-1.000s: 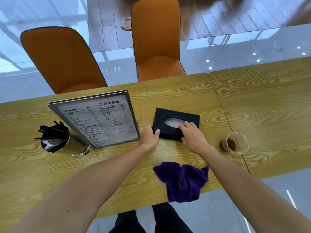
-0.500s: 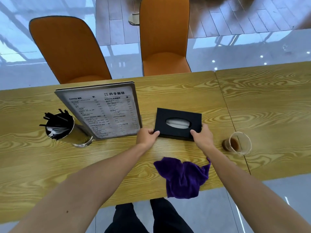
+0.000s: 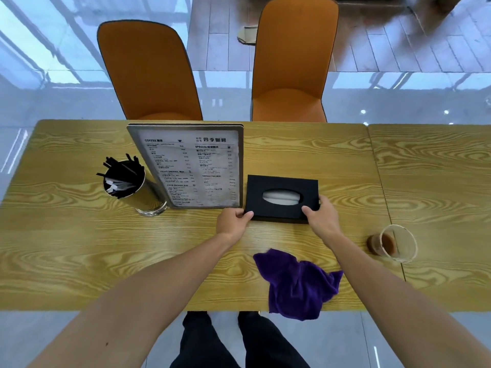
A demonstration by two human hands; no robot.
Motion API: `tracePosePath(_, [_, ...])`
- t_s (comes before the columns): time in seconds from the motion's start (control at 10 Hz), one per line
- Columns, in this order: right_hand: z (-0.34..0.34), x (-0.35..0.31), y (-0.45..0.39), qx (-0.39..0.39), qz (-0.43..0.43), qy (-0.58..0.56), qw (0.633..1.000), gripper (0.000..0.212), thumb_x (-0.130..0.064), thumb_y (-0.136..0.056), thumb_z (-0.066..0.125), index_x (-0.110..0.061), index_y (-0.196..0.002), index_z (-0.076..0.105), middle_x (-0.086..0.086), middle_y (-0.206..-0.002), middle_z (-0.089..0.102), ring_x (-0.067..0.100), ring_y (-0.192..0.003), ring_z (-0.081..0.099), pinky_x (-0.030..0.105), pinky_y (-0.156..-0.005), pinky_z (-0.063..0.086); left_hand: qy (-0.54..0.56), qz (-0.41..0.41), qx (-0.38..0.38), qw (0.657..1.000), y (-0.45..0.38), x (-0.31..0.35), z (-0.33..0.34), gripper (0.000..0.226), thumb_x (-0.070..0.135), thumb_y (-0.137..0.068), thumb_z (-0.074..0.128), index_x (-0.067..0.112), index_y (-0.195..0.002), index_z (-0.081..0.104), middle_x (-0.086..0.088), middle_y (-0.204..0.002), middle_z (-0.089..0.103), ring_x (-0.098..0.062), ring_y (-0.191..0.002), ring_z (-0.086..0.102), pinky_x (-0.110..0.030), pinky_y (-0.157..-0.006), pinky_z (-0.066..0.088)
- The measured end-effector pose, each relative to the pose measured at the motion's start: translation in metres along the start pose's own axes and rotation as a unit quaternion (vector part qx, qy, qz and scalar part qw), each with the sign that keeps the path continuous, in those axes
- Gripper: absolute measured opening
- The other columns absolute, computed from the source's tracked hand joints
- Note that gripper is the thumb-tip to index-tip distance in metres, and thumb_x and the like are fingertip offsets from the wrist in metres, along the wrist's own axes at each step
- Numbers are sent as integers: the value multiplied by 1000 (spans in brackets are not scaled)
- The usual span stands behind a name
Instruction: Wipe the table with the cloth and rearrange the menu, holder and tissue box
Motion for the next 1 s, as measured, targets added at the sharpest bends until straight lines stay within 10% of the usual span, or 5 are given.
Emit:
tracePosePath(0.2, [7, -5, 0, -2, -11, 4, 1000, 49, -12, -100, 63, -10, -147, 47, 7, -137, 60, 24, -124, 56, 32, -98, 46, 11, -19, 14, 1000, 5, -4, -5, 44, 33, -96, 67, 3, -128, 67, -7, -124, 71, -17, -113, 64, -22, -89, 42])
tracePosePath(0.4, [9, -3, 1, -8, -18, 9, 1000, 47, -14, -101, 62, -14, -147, 48, 5, -136, 60, 26, -127, 56, 42, -106, 47, 11, -14, 4, 1000, 3, -7, -4, 35, 34, -96, 66, 5, -114, 74, -6, -106, 76, -20, -104, 68, -25, -82, 46])
tracePosePath(0.7, [20, 3, 5, 27, -8, 64, 998, 55, -24, -103, 58, -13, -152, 37, 11, -145, 50, 30, -133, 49, 47, -109, 45, -47, 35, -40, 997, 5, 0, -19, 45, 28, -101, 59, 5, -139, 58, -9, -138, 63, -21, -127, 59, -28, -103, 42])
tracePosePath(1.0, [88, -48, 66, 25, -191, 280, 941, 67, -32, -103, 55, -12, -159, 26, 21, -162, 28, 36, -151, 25, 49, -123, 23, -191, 92, -126, 969, 16, -18, -65, 60, 41, -99, 57, 10, -149, 46, -6, -151, 51, -25, -138, 48, -36, -112, 40])
Point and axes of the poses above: each hand's wrist, its own y-axis away from the middle knuckle, its own z-axis out of the palm, x = y × z, the point moved 5 cm from there along -y, towards the middle knuckle
